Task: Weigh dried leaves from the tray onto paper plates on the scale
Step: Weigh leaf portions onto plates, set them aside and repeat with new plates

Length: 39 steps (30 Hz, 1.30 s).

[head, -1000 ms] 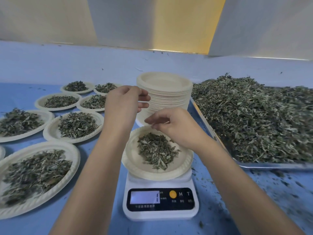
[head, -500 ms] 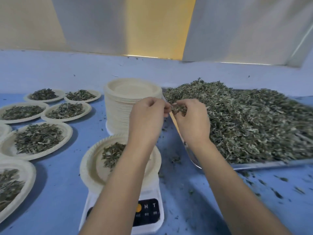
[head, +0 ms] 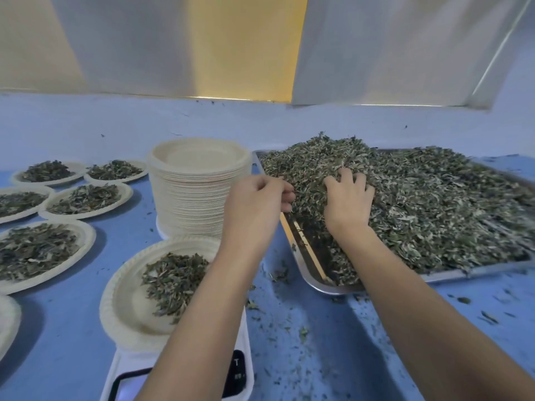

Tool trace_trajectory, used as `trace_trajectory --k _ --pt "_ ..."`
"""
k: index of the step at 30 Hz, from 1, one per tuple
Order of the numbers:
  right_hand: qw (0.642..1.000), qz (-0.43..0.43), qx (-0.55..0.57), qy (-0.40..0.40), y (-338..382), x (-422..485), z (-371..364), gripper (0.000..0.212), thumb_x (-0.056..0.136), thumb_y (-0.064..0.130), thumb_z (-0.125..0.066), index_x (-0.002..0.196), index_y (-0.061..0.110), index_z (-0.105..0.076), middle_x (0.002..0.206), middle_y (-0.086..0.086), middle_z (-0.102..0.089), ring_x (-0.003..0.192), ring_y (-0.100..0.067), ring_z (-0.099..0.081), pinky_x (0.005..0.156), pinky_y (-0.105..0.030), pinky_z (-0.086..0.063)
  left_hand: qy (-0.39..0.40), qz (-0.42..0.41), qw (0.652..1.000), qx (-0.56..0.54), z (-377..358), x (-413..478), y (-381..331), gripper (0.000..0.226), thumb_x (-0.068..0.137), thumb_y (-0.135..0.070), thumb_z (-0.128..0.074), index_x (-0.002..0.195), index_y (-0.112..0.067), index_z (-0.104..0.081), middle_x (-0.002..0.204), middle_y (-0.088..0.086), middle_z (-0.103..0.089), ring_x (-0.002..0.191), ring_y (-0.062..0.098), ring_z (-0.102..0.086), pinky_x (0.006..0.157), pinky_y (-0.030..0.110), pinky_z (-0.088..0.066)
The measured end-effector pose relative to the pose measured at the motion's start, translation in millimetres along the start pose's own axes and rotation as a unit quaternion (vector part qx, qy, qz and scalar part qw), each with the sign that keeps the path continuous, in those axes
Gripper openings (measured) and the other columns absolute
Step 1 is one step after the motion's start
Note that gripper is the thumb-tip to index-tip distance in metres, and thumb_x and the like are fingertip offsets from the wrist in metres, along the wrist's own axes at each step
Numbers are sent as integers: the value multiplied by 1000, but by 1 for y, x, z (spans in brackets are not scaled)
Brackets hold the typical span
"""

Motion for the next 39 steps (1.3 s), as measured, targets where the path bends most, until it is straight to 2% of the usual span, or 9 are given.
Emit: trace_trajectory --k 5,9,14,19,23,25,28,34,39 --pt "994 17 109 -15 6 -4 14 35 84 0 -57 117 13 -60 128 -11 -49 119 -33 -40 94 -44 -37 -4 6 1000 -2 4 -1 3 27 89 -12 -48 70 -20 -66 68 -6 -70 62 7 -64 61 20 -45" --pt "970 0 217 110 12 -11 9 35 87 -2 -53 111 20 -66 120 -8 -60 90 -26 -56 68 -33 -45 -7 13 1000 -9 8 -2 5 26 90 -12 -49 71 -17 -66 68 -5 -71 62 9 -65 57 18 -45" --pt "942 17 241 234 23 -19 3 26 91 22 -61 115 13 -66 118 -12 -63 88 -26 -59 66 -29 -44 -13 23 999 -24 15 -2 4 26 90 -12 -49 71 -17 -66 63 -7 -70 58 6 -64 52 14 -47" --pt "966 8 217 138 22 -21 12 43 92 23 -60 135 25 -52 114 -7 -65 94 -26 -62 65 -28 -42 -22 18 999 -29 24 -2 -1 26 89 -11 -49 71 -16 -66 65 -7 -70 61 8 -64 62 22 -48" --pt "970 36 133 200 28 -26 5 38 90 12 -60 125 26 -61 115 -7 -65 100 -29 -60 69 -33 -46 -26 21 999 -22 30 -1 -1 25 89 -11 -49 71 -16 -66 65 -6 -70 63 11 -64 65 24 -48" --pt "962 52 117 241 32 -32 -2 42 89 4 -57 126 25 -61 110 -9 -65 91 -29 -59 66 -31 -45 -27 20 999 -22 34 -1 -1 25 88 -11 -49 72 -16 -66 66 -6 -71 61 10 -64 62 21 -48" --pt "957 59 129 252 34 -39 -13 51 88 -6 -49 129 23 -59 95 -12 -62 60 -21 -47 49 -26 -37 -31 16 999 -27 38 -1 -2 25 88 -11 -48 72 -15 -66 67 -5 -71 58 8 -64 61 20 -46" --pt "968 38 165 187 28 -37 -15 46 85 -9 -53 118 19 -68 114 -14 -66 72 -27 -54 63 -28 -45 -33 14 999 -32 47 4 -3 25 88 -11 -48 72 -15 -67 69 -3 -72 59 8 -65 66 23 -47" --pt "965 25 219 146 18 -28 -5 45 88 -5 -52 124 19 -64 118 -12 -66 51 -13 -44 53 -24 -41 -51 39 996 -60 58 6 0 25 89 -11 -46 76 -13 -67 68 -3 -72 59 7 -65 59 18 -46"
Point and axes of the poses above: each hand's wrist, its own x-axis towards the middle knuckle, its own z-axis out of the back of the hand, y = z × x, the point moved 6 cm from there along x, towards the middle knuckle
